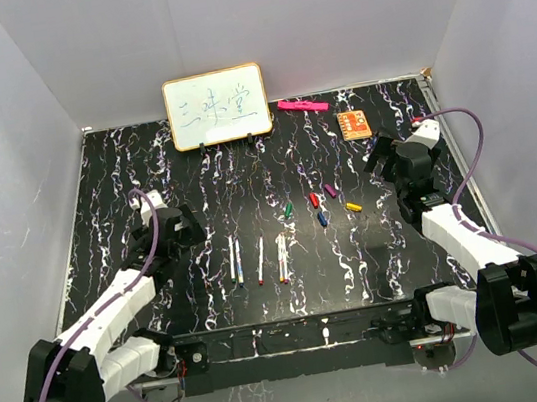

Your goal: Insert the pens into the pen caps

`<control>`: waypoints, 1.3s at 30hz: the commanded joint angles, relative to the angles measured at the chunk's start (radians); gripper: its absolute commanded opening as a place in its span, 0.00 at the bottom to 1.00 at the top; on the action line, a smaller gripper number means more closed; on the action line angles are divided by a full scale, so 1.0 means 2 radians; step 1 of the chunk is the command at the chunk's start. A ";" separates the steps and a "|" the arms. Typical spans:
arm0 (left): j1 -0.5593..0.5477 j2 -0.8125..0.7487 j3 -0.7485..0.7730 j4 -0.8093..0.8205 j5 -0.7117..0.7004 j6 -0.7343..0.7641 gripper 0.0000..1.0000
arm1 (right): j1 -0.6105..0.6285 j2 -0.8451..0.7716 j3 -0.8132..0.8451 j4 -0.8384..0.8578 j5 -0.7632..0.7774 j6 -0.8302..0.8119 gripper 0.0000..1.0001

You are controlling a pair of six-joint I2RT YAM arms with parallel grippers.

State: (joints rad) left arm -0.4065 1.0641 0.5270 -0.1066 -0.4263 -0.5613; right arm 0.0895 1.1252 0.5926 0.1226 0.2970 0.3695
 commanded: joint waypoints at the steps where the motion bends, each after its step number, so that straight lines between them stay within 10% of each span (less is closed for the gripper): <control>1: -0.003 -0.029 -0.004 0.004 0.002 0.008 0.99 | -0.002 -0.005 0.003 0.019 0.011 0.002 0.98; 24: -0.013 -0.016 0.035 0.020 0.097 0.051 0.99 | -0.002 -0.006 0.022 -0.001 0.050 0.038 0.98; 39: -0.076 0.031 0.115 -0.186 0.123 0.025 0.98 | -0.002 -0.056 -0.008 0.076 -0.005 -0.008 0.98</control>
State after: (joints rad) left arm -0.5144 1.1057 0.7147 -0.3111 -0.2150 -0.4728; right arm 0.0895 1.0782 0.5861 0.1761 0.2905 0.3565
